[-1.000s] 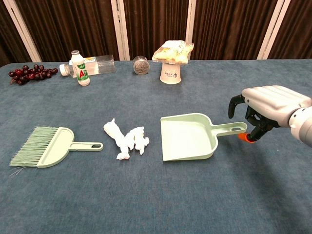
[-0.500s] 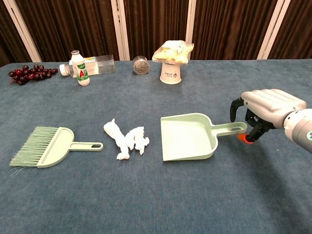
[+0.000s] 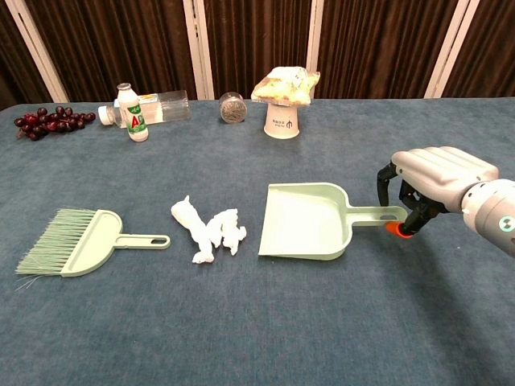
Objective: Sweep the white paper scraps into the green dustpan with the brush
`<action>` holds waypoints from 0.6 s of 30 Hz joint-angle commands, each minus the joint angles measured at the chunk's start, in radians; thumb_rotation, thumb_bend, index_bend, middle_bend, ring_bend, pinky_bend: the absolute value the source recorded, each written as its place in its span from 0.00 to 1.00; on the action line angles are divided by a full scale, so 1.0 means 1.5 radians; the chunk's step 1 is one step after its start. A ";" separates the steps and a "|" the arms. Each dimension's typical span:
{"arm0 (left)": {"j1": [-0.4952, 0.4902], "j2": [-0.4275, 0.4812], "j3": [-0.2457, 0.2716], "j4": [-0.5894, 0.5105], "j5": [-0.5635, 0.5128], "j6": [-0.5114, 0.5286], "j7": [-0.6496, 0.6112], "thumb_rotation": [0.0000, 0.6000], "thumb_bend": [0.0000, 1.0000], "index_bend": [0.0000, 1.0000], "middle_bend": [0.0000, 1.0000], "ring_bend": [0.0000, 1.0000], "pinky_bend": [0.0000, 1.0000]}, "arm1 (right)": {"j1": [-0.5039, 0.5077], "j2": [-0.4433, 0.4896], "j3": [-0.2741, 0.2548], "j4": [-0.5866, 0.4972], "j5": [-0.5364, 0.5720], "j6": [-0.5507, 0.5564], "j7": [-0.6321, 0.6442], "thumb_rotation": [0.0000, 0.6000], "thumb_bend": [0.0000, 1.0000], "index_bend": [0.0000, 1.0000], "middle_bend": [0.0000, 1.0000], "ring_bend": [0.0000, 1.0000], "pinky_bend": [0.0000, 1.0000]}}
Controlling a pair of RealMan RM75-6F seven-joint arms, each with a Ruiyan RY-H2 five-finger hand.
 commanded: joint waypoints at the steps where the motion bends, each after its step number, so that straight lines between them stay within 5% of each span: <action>1: -0.026 0.009 -0.026 -0.025 -0.025 -0.027 0.014 1.00 0.03 0.00 0.01 0.05 0.11 | 0.000 0.001 -0.001 -0.002 0.000 0.002 0.003 1.00 0.33 0.54 0.91 0.90 0.87; 9: -0.126 -0.018 -0.112 -0.066 -0.146 -0.136 0.127 1.00 0.22 0.15 0.32 0.35 0.41 | 0.007 -0.003 -0.011 0.005 -0.015 0.007 -0.002 1.00 0.33 0.54 0.91 0.90 0.87; 18: -0.198 -0.069 -0.148 -0.089 -0.237 -0.191 0.249 1.00 0.25 0.23 0.52 0.48 0.50 | 0.019 0.010 -0.007 -0.013 -0.018 0.012 -0.020 1.00 0.33 0.54 0.91 0.90 0.87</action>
